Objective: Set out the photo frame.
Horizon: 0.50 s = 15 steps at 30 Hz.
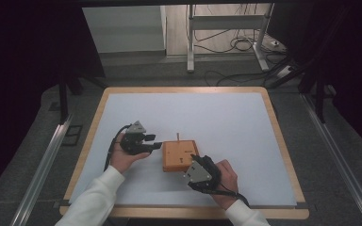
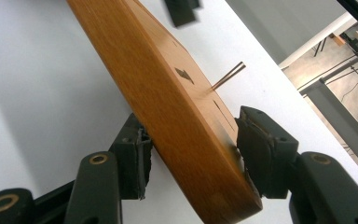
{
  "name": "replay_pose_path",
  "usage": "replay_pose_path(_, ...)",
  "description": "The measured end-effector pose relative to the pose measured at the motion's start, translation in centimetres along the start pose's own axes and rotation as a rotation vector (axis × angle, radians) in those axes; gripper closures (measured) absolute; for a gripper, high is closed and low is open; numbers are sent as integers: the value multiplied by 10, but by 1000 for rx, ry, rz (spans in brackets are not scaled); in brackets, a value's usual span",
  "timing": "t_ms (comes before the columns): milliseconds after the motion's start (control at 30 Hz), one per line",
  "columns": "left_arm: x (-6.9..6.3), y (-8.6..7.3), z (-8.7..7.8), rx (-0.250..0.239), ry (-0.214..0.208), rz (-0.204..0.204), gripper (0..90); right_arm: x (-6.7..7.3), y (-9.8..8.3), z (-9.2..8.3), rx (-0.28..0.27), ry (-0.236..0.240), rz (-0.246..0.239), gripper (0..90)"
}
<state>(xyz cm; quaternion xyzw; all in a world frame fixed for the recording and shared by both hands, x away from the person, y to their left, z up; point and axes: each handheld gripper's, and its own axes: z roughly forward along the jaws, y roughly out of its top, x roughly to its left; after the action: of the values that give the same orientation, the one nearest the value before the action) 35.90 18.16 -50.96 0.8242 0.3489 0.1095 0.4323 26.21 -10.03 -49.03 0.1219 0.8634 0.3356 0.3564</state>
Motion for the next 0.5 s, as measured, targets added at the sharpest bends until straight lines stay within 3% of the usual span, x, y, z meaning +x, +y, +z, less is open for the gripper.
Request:
replay_pose_path(100, 3, -16, -10, 12, -3, -18, 485, 0, 0, 0, 0, 1, -1, 466)
replay_pose_path(267, 3, -29, -21, 17, -4, -39, 473, -3, 2, 0, 5, 0, 3, 474)
replay_pose_path(400, 0, -35, -23, 47, 4, -5, 467, -5, 4, 0, 12, 4, -3, 477)
replay_pose_path(500, 0, -39, -23, 52, 2, -5, 467, -6, 8, 1, 20, 8, -9, 482)
